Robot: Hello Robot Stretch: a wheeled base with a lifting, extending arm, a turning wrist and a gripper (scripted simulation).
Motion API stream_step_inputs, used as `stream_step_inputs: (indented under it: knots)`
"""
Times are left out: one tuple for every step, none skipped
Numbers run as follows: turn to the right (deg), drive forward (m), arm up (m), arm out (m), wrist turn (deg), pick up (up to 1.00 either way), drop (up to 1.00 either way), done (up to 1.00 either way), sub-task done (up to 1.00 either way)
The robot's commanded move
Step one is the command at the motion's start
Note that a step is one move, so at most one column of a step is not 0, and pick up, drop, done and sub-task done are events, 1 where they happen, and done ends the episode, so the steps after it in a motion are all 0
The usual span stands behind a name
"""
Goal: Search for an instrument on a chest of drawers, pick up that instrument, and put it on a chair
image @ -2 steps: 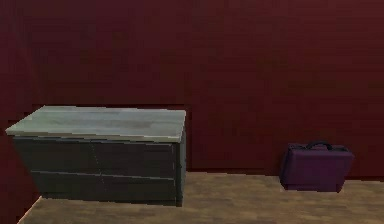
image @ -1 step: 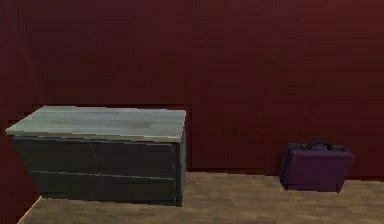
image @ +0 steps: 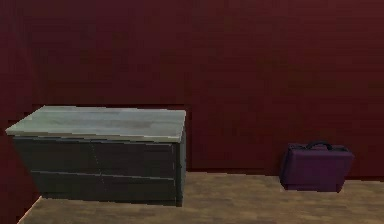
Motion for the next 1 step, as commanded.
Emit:
stream_step_inputs:
  knots:
    - [45.0,0.00,0.00,0.00,0.0,0.00,0.00,0.00,0.00]
